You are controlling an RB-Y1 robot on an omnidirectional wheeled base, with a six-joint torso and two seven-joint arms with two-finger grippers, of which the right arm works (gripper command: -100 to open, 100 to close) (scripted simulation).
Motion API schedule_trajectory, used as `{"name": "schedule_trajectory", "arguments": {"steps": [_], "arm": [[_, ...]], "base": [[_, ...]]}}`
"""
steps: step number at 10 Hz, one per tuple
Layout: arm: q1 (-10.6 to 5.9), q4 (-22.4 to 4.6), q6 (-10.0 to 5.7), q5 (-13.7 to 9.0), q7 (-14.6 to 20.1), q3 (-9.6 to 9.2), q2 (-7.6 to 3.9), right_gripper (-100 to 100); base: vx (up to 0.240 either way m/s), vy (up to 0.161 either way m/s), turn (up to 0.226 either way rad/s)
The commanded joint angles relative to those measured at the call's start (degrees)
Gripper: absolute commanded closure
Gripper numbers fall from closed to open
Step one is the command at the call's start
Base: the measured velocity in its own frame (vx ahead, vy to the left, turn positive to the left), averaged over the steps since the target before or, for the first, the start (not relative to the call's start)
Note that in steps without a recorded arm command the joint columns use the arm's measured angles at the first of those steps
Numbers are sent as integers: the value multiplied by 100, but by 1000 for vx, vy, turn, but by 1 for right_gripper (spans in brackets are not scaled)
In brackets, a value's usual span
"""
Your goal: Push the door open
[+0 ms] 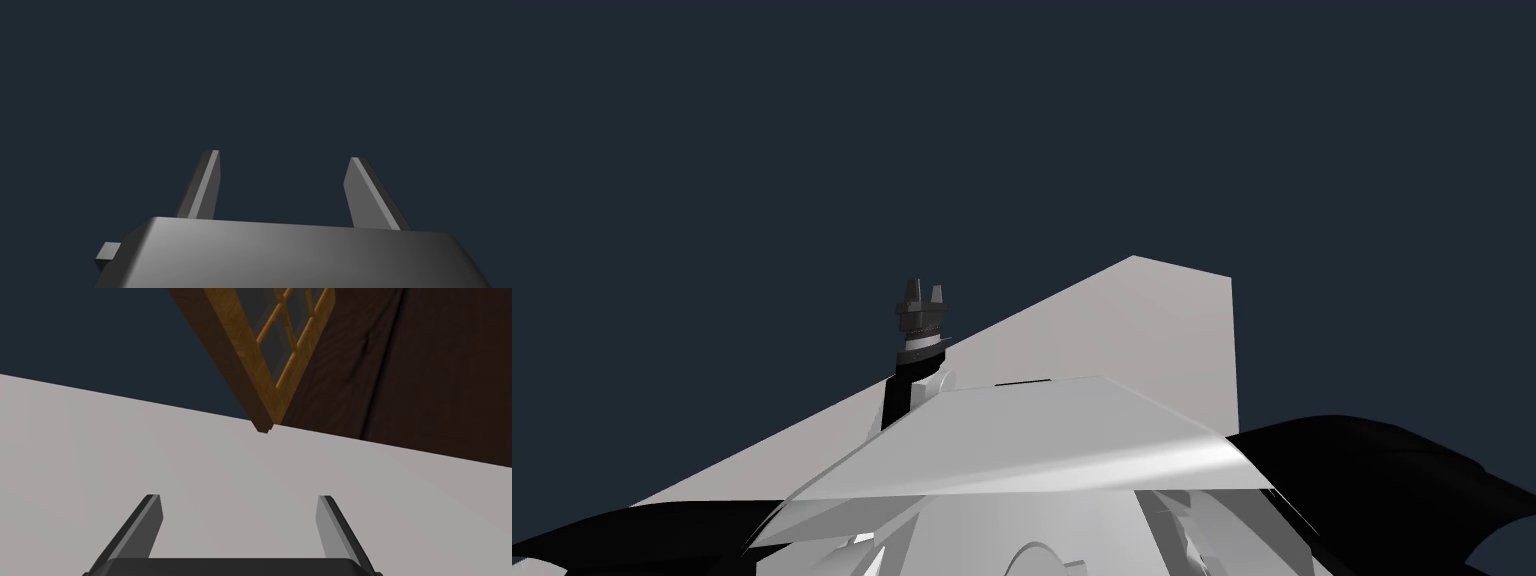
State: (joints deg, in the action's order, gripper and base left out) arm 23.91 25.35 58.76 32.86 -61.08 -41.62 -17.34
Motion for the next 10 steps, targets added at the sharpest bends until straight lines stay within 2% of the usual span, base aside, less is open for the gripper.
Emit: {"name": "schedule_trajectory", "arguments": {"steps": [1,2,3,5,8,10], "arm": [[-3,-123,93,37,-67,-49,-6,-100],[-3,-123,93,37,-67,-49,-6,-100],[-8,-234,183,69,-141,-94,-20,-100],[-11,-290,228,86,-178,-117,-27,-100],[-25,-568,452,166,-362,-230,-63,-100],[-28,-582,495,181,-398,-252,-70,-100]], "base": [[-21,0,-310],[-19,5,-101],[-21,-4,-297],[-20,1,-123],[-31,-2,-339],[-29,3,-139]]}}
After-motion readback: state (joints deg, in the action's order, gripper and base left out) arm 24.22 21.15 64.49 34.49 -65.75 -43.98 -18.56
